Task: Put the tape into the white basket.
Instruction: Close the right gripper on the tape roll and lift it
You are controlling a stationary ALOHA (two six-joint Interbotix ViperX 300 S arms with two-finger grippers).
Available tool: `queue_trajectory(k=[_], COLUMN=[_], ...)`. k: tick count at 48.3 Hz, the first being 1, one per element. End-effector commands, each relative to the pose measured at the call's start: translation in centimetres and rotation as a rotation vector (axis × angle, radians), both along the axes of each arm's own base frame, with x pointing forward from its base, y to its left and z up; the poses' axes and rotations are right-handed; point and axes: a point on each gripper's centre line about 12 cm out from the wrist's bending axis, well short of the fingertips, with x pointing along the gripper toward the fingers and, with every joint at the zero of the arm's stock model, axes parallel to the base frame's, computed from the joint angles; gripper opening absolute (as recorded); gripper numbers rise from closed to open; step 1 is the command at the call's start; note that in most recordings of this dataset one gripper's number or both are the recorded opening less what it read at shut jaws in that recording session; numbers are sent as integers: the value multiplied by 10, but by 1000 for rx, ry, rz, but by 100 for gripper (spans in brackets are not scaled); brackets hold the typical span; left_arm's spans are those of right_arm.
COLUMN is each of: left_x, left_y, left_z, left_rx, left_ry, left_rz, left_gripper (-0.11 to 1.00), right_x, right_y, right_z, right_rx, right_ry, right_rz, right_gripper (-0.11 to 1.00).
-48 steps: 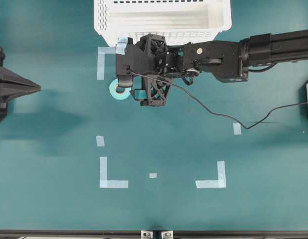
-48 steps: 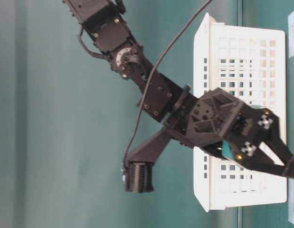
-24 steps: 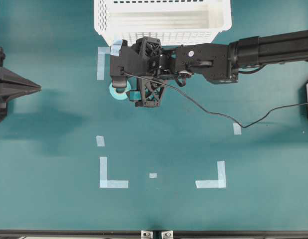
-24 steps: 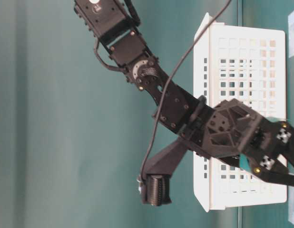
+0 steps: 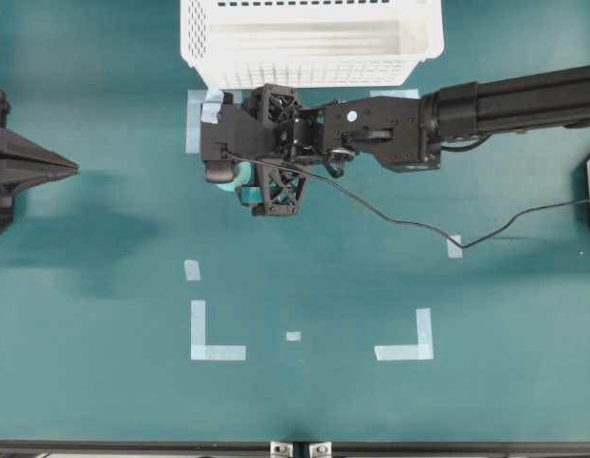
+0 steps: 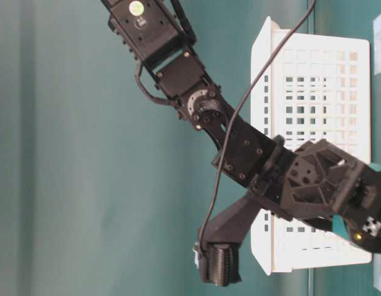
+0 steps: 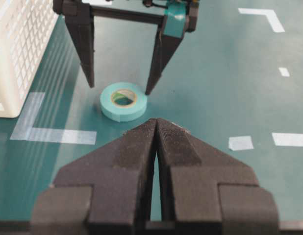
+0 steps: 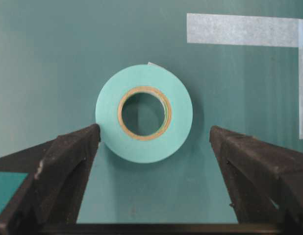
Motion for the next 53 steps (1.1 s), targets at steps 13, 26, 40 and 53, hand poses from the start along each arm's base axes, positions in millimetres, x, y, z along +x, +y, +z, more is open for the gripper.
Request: queue_trajectory(k=[13,26,40,53], left_x=[1,1,1,1], left_y=[0,0,0,0], left_z=[5,5,5,5], left_rx=[0,0,0,0], left_ry=[-12,-14,-14,-12], left_rz=[3,3,3,3], left_gripper=[-11,-11,-11,-11], right_x=[10,12,13,13], right_y=[-2,-2,-3,-3], right_z=[17,5,6,6], right_rx=[-2,-2,-4,-5], right_ry=[-69,-63,-80,-81], right_rz=[-5,-6,-5,-4], right_gripper=[99,99,99,99])
